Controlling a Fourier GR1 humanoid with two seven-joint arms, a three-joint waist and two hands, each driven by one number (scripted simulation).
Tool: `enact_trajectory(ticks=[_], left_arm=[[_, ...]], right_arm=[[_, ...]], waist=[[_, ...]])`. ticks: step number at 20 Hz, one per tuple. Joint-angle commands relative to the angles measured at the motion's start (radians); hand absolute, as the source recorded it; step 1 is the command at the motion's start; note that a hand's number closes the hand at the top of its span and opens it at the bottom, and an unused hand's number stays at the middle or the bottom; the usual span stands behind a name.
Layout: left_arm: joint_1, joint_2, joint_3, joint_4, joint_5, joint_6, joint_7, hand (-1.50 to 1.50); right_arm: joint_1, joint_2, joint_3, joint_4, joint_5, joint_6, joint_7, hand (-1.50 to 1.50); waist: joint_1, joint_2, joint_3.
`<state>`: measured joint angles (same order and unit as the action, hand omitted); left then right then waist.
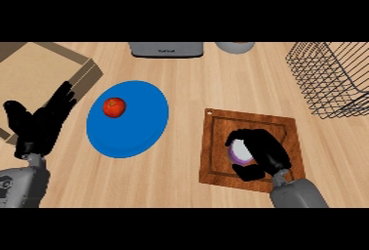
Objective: Pick the can from the cutting board and place it in the basket
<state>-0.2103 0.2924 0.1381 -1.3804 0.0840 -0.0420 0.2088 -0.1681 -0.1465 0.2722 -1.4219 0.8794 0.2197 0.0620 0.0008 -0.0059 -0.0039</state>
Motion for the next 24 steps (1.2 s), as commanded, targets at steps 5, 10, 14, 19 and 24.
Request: enact_trajectory(ticks=[5, 10, 14, 19, 24], left_arm=[[-0.038, -0.026, -0.024, 0.001, -0.015, -0.003, 0.011, 0.0], [-0.037, -0.025, -0.028, -0.005, -0.018, -0.008, -0.008, 0.0], [-0.061, -0.039, -0.051, -0.014, -0.017, -0.021, -0.015, 0.0], [-0.084, -0.037, -0.069, -0.009, -0.022, -0.037, -0.006, 0.0], [-0.108, -0.066, -0.098, -0.02, -0.033, -0.024, 0.006, 0.0]], right_arm=[[-0.238, 0.121, -0.199, 0.208, 0.034, -0.08, 0.27, 1.5], [-0.318, 0.136, -0.394, 0.248, 0.068, -0.26, 0.565, 1.5], [-0.471, 0.14, -0.482, 0.334, 0.116, -0.347, 0.767, 1.5], [-0.639, 0.143, -0.569, 0.426, 0.159, -0.542, 0.895, 1.5], [-0.774, 0.105, -0.574, 0.459, 0.263, -0.766, 0.884, 1.5]], waist=[[0.035, 0.018, 0.005], [0.064, 0.052, 0.003], [0.123, 0.067, 0.002], [0.162, 0.075, 0.006], [0.187, 0.077, 0.005]])
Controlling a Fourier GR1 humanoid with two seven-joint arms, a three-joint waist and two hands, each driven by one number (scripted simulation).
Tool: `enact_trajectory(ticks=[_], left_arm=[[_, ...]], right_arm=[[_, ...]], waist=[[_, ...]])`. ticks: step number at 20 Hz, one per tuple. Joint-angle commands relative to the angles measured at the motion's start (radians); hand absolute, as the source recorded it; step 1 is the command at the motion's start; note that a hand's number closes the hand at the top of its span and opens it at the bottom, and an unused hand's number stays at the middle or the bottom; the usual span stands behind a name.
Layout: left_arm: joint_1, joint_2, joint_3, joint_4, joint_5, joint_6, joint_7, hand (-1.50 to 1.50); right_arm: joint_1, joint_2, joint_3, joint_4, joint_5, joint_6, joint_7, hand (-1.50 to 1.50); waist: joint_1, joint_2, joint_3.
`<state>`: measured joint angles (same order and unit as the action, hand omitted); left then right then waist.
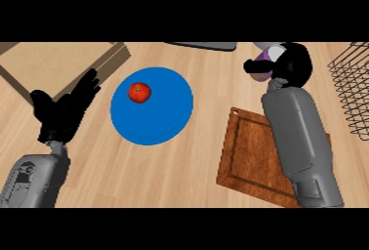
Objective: Pick the can from the cutting board and place it in the basket
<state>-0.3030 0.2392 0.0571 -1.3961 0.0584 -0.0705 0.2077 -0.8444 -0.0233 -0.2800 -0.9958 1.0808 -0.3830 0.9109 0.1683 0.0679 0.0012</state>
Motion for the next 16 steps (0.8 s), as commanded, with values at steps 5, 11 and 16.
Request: enact_trajectory(ticks=[5, 11, 16], left_arm=[[-0.027, -0.013, -0.019, 0.01, -0.005, -0.003, 0.016, 0.0], [-0.04, -0.011, -0.014, 0.017, -0.015, 0.01, 0.012, 0.0], [-0.05, 0.0, 0.003, 0.032, 0.003, -0.003, 0.03, 0.0]], right_arm=[[-0.221, -0.084, -0.031, 0.147, 0.22, -0.266, 0.104, 1.5], [-0.367, -0.153, -0.074, 0.293, 0.366, -0.282, 0.235, 1.5], [-0.454, -0.22, -0.107, 0.398, 0.468, -0.253, 0.277, 1.5]], waist=[[0.023, 0.004, -0.005], [0.006, -0.008, -0.007], [0.003, -0.007, -0.007]])
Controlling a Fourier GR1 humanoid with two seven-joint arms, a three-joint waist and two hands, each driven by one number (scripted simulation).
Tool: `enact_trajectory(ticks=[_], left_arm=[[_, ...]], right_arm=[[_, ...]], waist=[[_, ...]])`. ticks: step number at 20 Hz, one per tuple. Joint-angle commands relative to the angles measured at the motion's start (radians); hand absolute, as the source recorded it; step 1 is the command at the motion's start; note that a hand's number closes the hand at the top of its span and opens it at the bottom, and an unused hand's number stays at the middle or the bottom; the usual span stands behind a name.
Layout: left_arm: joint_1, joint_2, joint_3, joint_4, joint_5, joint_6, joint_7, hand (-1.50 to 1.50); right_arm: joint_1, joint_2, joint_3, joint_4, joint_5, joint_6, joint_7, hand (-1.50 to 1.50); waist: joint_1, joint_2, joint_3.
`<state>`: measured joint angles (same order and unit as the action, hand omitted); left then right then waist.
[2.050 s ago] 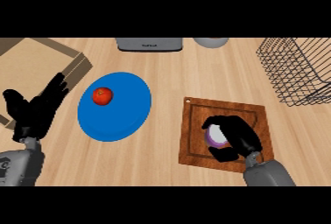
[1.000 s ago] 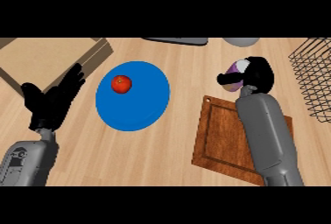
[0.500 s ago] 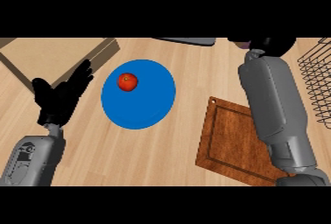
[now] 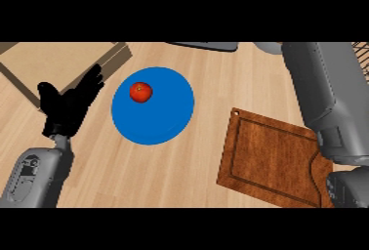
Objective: Pick the can from the cutting board and place it in the basket
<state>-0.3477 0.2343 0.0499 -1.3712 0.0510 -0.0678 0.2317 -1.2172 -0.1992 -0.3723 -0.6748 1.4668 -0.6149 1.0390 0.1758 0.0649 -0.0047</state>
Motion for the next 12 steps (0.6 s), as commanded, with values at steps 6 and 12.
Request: enact_trajectory(ticks=[6, 12], left_arm=[[-0.014, 0.01, 0.007, 0.0, 0.009, -0.011, 0.011, 0.0], [0.015, -0.009, 0.001, 0.004, 0.0, 0.003, -0.005, 0.0]], right_arm=[[-0.149, -0.134, -0.062, 0.155, 0.163, -0.031, 0.177, 1.5], [-0.177, -0.211, -0.097, 0.225, 0.245, -0.03, 0.217, 1.5]], waist=[[-0.008, -0.001, 0.001], [-0.019, -0.001, 0.001]])
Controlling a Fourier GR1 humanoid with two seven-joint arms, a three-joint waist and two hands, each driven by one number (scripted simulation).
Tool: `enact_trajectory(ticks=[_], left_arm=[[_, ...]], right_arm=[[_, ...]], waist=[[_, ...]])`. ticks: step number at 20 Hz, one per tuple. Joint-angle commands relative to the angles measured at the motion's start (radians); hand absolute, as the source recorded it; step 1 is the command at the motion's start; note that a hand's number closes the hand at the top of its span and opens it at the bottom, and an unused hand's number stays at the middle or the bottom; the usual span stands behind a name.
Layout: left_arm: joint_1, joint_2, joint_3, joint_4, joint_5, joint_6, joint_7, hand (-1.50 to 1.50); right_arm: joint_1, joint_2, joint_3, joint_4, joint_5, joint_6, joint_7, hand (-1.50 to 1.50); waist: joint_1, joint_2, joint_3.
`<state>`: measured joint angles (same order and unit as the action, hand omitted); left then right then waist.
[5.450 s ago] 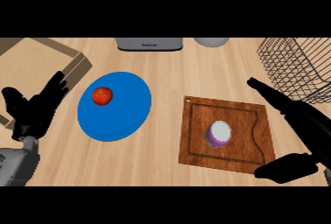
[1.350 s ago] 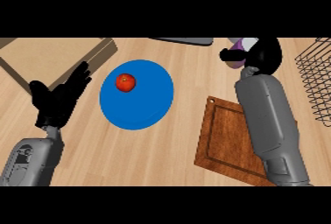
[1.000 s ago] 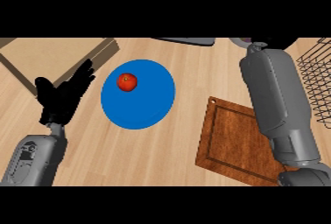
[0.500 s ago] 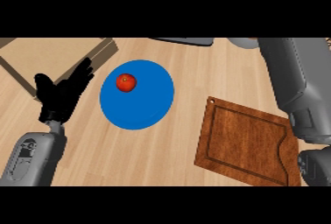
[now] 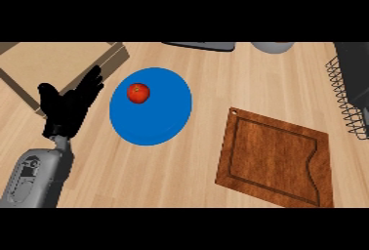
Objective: Pick the can from the cutting board and place it in the basket
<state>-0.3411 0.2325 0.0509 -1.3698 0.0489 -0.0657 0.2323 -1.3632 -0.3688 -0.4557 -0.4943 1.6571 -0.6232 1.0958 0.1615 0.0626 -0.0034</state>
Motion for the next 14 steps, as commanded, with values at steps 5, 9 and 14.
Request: enact_trajectory(ticks=[5, 9, 14], left_arm=[[-0.009, -0.003, 0.012, 0.004, 0.002, 0.014, 0.014, 0.0], [0.016, 0.029, 0.037, 0.014, 0.021, -0.017, -0.007, 0.0], [0.009, 0.027, 0.034, -0.013, 0.012, 0.001, 0.019, 0.0]], right_arm=[[-0.023, -0.079, -0.019, 0.091, 0.153, 0.011, 0.244, 1.5], [-0.013, -0.109, -0.051, 0.105, 0.182, 0.007, 0.271, 1.5], [0.019, -0.109, -0.095, 0.129, 0.197, -0.027, 0.268, 1.5]], waist=[[-0.019, -0.002, 0.0], [-0.027, -0.01, 0.001], [-0.039, -0.016, 0.004]])
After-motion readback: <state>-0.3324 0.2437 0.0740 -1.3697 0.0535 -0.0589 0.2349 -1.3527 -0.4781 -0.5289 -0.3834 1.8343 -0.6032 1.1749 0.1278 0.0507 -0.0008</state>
